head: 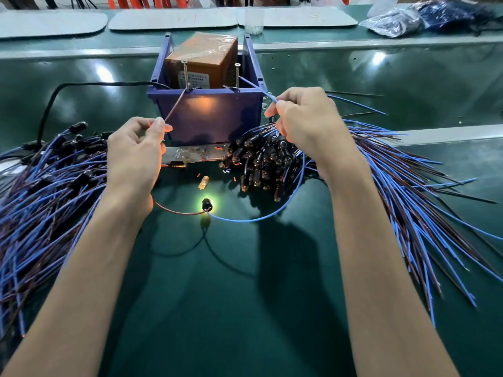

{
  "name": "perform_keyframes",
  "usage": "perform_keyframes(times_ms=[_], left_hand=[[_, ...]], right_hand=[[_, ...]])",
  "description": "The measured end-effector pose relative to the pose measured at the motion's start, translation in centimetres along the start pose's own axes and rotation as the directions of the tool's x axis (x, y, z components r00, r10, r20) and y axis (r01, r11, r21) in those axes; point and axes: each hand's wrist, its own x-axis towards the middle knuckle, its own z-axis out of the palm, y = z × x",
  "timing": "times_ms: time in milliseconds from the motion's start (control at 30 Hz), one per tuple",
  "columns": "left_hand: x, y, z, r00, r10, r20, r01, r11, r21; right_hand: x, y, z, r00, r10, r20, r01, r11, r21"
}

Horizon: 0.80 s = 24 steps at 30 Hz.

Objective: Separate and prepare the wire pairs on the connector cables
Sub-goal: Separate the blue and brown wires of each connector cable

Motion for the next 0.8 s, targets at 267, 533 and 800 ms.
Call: perform_keyframes(times_ms=[267,533,800], left_hand=[[-0.3,0.2,0.2,0.999,0.001,0.033,-0.001,1.0,0.004],[-0.2,0.1,0.2,1.0,-0.02,0.015,0.02,0.999,0.026],[-1.8,3.2,1.0,0.869,-0.116,0.482,0.16,0.986,-0.051]], right_hand=[[-0.2,-0.2,-0.4,0.993,-0.036,0.111,0.042,0.998,-0.046],[-0.6,-0.6,-0.7,0.994,-0.028,0.107,0.032,0.999,-0.035],[-2.0,-2.7,-1.1,0.992,-0.109,0.064,0.077,0.924,0.375]])
